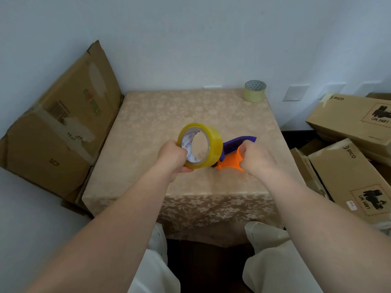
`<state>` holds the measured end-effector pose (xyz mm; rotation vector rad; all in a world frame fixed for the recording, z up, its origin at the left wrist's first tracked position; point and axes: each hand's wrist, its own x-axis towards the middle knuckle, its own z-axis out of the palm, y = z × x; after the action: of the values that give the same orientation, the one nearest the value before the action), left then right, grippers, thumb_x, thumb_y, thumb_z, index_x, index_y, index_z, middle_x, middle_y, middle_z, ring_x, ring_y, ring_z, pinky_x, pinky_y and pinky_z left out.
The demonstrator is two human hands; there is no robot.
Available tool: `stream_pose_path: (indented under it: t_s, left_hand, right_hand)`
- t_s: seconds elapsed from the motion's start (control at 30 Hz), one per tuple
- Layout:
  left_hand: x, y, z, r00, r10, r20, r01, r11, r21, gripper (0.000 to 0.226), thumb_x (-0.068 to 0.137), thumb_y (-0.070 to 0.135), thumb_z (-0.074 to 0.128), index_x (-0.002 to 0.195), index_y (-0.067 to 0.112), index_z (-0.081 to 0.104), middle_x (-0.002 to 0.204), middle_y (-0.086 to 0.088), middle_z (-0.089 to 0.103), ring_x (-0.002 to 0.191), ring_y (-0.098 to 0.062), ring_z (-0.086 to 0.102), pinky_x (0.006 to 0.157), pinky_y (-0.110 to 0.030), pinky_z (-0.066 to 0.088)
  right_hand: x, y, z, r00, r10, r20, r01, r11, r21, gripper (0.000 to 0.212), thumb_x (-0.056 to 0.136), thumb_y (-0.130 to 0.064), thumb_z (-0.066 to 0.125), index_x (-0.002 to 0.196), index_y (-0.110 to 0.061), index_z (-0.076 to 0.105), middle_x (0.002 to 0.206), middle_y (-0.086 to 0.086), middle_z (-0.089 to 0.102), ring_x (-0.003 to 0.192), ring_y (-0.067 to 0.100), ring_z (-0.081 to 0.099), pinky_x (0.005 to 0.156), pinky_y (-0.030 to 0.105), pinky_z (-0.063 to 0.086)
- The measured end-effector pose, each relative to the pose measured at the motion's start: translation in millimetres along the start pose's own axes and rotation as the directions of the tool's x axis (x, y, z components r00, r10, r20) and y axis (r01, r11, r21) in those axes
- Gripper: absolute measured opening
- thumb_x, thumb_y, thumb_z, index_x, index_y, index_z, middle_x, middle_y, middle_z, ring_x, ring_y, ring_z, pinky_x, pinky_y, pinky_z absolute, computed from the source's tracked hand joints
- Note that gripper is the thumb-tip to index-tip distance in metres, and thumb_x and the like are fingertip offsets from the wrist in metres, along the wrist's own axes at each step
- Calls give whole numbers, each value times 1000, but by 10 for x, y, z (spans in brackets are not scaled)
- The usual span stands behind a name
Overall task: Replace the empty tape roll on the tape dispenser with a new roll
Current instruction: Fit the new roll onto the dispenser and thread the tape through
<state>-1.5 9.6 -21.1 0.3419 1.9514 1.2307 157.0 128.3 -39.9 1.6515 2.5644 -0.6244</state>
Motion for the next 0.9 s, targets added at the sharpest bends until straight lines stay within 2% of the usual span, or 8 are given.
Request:
stream_pose_path:
  t_s: [0.1,0.2,0.3,0.4,0.5,0.6,0.73,0.9]
  left_hand:
    - [24,-13,9,1000,-8,6,9,1000,-7,25,89,-4,38,104,10,52,108,-16,61,89,-31,64,60,-36,56]
    - [45,-17,16,1000,-19,-15,19,1000,-21,28,90,-1,39,112,7,53,112,-16,60,90,-31,64,65,-37,58]
    - [55,-26,2,999,-26,-29,25,999,-38,32,91,4,41,121,5,51,117,-16,58,90,-31,64,65,-37,59]
    - [42,-35,-23,999,-34,-2,34,998,-53,35,90,6,43,124,6,50,119,-17,57,88,-30,65,61,-35,60]
    - [1,-39,-28,997,-58,59,63,995,-76,34,88,6,44,121,5,51,119,-18,57,88,-30,66,55,-33,59]
    - [-54,-38,-20,985,-111,129,126,985,-120,34,85,5,45,118,5,54,113,-17,62,87,-28,67,58,-33,60]
    - [-119,-40,-23,968,-169,188,196,972,-134,29,84,4,45,112,4,51,98,-17,61,78,-25,67,63,-35,60]
    - [-170,-31,-50,946,-193,260,250,946,-207,27,86,4,43,112,9,49,100,-15,63,85,-26,68,73,-39,59]
  right_hand:
    - [-18,-76,-17,999,2,53,-16,967,254,26,81,-13,60,106,-15,61,102,12,68,88,31,66,72,37,57]
    - [-49,-185,-38,937,-51,344,-196,741,642,30,90,-12,58,120,-12,57,102,16,67,73,24,69,57,28,59]
    - [18,-229,2,990,-14,139,-65,832,551,21,90,-14,53,107,-14,66,90,8,70,76,24,68,64,32,56]
    - [79,-182,-6,987,69,-144,-22,952,304,23,83,-27,61,105,-24,65,105,3,68,98,25,63,76,32,48]
    - [34,-176,-7,995,79,68,-95,951,293,49,80,-42,65,121,-16,59,119,8,64,107,28,61,86,36,51]
    - [-52,-219,42,950,58,306,-180,905,386,37,82,-33,64,109,-7,65,104,14,71,91,31,69,82,44,58]
    - [-74,-252,106,919,81,386,-255,869,425,20,82,-5,54,101,-3,61,96,18,70,86,32,71,79,41,60]
    - [-93,-288,95,906,87,414,-299,824,482,11,82,3,49,79,-6,53,83,15,61,74,28,64,76,39,59]
